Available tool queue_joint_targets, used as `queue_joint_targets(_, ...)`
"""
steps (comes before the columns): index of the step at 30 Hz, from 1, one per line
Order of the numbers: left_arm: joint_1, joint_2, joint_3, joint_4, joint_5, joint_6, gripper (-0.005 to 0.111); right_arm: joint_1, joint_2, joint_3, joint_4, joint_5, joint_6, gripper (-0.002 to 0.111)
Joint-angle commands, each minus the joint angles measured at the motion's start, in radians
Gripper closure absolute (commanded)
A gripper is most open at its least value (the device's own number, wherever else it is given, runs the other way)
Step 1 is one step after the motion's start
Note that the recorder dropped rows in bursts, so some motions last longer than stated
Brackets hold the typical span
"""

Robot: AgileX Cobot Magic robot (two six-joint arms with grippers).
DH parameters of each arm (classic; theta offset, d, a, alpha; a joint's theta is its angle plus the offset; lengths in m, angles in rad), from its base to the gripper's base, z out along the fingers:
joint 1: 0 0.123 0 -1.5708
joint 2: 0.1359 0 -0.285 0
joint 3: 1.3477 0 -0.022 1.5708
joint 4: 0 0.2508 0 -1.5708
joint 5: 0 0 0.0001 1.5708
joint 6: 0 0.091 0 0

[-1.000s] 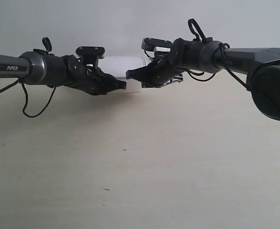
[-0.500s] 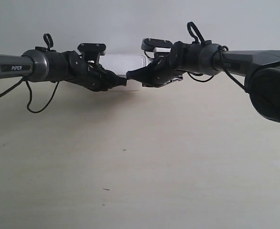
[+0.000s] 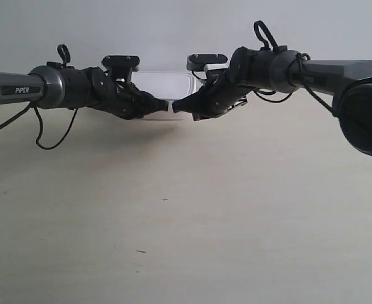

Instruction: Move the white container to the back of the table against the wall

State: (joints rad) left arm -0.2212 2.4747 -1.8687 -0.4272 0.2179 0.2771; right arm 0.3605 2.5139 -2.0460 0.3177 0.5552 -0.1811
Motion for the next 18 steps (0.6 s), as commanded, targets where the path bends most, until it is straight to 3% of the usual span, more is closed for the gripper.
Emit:
queue_joint_targets(1, 0.001, 0.002, -0.007, -0.030, -0.031, -0.005, 0.107, -0.012, -0.103, -0.008, -0.021, 0.023, -0.034, 0.108)
queue_joint_targets(7, -0.014, 0.049, -0.090, -0.049, -0.015, -0.005, 0.107, -0.041, -0.201, -0.008, -0.069, 0.096, -0.061, 0.108)
queue_joint_targets(18, -0.014, 0.068, -0.099, -0.059, -0.033, 0.026, 0.107, -0.055, -0.210, -0.008, -0.071, 0.137, -0.060, 0.108)
